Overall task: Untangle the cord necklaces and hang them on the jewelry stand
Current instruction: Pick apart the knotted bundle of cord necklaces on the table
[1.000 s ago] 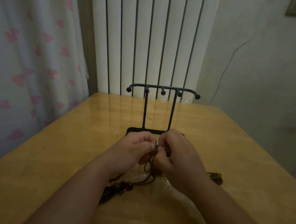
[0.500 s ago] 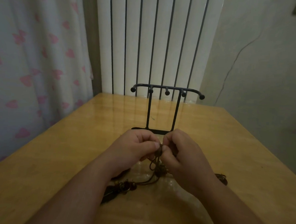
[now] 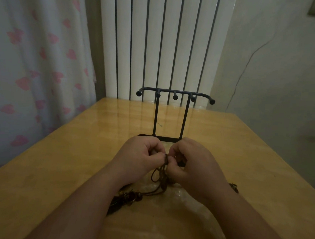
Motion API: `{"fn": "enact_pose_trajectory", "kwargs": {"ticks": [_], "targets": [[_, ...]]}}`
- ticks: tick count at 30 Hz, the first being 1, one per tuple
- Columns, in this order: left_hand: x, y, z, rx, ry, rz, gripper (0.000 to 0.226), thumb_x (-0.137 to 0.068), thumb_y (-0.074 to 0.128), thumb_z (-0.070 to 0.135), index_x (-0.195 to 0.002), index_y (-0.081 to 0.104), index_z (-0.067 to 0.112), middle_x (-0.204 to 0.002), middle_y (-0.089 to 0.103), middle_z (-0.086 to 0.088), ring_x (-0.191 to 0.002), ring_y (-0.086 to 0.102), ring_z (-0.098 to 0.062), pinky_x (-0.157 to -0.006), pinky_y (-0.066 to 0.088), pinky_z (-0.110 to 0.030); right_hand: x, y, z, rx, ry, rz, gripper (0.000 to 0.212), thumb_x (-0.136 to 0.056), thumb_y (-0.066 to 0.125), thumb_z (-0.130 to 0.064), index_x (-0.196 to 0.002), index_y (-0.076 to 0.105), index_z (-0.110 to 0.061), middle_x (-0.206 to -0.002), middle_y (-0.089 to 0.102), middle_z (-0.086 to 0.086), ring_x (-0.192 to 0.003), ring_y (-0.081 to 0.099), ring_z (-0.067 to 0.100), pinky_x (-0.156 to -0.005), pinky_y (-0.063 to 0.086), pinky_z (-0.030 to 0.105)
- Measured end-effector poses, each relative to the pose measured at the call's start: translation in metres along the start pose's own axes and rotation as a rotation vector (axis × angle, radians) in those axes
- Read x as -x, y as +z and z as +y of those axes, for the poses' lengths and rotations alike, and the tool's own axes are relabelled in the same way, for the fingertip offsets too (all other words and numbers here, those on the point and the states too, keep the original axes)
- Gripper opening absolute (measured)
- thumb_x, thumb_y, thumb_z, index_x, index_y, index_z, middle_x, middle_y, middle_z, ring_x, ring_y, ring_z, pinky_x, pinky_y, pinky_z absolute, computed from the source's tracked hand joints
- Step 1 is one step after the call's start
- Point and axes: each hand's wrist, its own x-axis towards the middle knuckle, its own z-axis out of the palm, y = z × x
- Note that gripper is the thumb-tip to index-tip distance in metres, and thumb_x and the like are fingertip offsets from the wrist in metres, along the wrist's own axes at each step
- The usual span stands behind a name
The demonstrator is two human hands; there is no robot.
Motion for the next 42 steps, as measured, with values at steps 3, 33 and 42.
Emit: {"fn": "enact_pose_trajectory", "kwargs": {"ticks": [3,33,42], "targets": [[0.0,0.001,0.0,-0.026,0.002,-0.002,0.019,-0.08,0.065,0.016,-0.066,0.064,0.029,-0.052,0.054,0.016,-0.05,0.044,0.001,-0.049,0.036,-0.015,0.0,0.0,-0.002,0.038,-0.008,-0.028,0.009,-0.084,0.052,-0.035,-0.081,0.05,-0.026,-0.078,0.045,-0.014,-0.074,0.042,0.003,-0.061,0.035,0.017],[-0.004,0.007,0.004,0.183,-0.101,0.044,0.022,-0.088,0.061,0.012,-0.068,0.065,0.023,-0.057,0.06,0.012,-0.057,0.054,0.002,-0.054,0.043,-0.012,-0.002,0.01,0.003,0.005,0.037,0.116,0.008,-0.082,0.043,-0.037,-0.08,0.045,-0.029,-0.076,0.041,-0.019,-0.077,0.043,-0.001,-0.057,0.032,0.015],[-0.002,0.005,-0.001,0.038,-0.063,0.055,0.017,-0.085,0.064,0.02,-0.07,0.065,0.028,-0.061,0.058,0.009,-0.057,0.05,-0.001,-0.054,0.04,-0.016,-0.001,0.003,0.004,-0.007,0.048,0.053,0.011,-0.083,0.053,-0.038,-0.085,0.061,-0.03,-0.078,0.049,-0.019,-0.076,0.048,0.0,-0.063,0.039,0.015]]}}
